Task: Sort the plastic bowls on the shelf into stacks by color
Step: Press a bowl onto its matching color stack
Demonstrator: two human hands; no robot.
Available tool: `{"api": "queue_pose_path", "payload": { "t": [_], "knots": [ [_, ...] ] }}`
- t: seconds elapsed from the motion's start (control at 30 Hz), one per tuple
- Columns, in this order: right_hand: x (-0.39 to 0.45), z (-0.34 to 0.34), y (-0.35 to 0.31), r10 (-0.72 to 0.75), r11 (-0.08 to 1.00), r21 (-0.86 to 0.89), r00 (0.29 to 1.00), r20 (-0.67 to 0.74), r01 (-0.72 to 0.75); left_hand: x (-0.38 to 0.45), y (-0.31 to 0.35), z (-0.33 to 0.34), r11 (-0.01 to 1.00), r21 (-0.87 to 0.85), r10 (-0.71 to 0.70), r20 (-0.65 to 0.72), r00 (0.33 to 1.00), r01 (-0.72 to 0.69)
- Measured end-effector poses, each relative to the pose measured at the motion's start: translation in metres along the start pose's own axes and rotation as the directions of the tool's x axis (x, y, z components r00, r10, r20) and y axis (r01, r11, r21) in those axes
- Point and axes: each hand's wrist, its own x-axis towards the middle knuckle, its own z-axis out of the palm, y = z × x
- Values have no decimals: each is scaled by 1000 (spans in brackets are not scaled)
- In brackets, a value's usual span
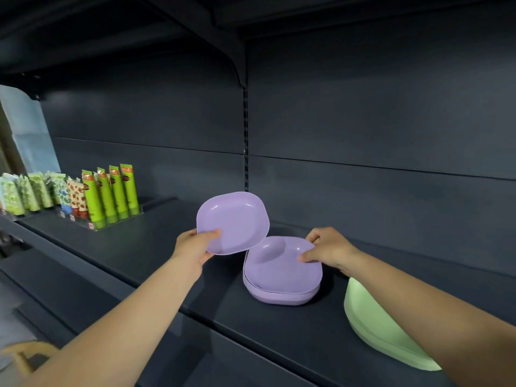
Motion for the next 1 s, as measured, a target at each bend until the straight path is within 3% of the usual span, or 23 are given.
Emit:
{"api": "queue_pose_path", "payload": {
  "t": [0.1, 0.23, 0.33, 0.4, 0.57, 0.8, 1.0],
  "knots": [
    [-6, -2, 0, -47, 993, -106, 999, -4, 46, 0, 2, 4, 1000, -11, -8, 7, 1000, 9],
    [-14, -9, -11, -71, 945, 308, 988, -139, 111, -11, 6, 18, 1000, 5, 4, 65, 998, -5],
    [-23, -7, -22, -93, 807, 575, 990, -107, 138, -25, 4, 32, 994, 107, -13, 140, 990, -2],
    [-29, 1, -25, -119, 749, 647, 989, -84, 145, -32, 2, 39, 978, 209, -12, 148, 989, -20],
    [-33, 16, -26, -112, 766, 606, 973, -203, 215, -34, -2, 44, 971, 236, -3, 118, 993, -25],
    [-26, 10, -24, -125, 799, 563, 974, -187, 211, -34, -10, 42, 992, 116, -58, 97, 994, 47],
    [-16, 6, -14, -71, 892, 436, 990, -122, 117, -35, -31, 46, 933, 352, 25, 141, 990, -74]
  ]
}}
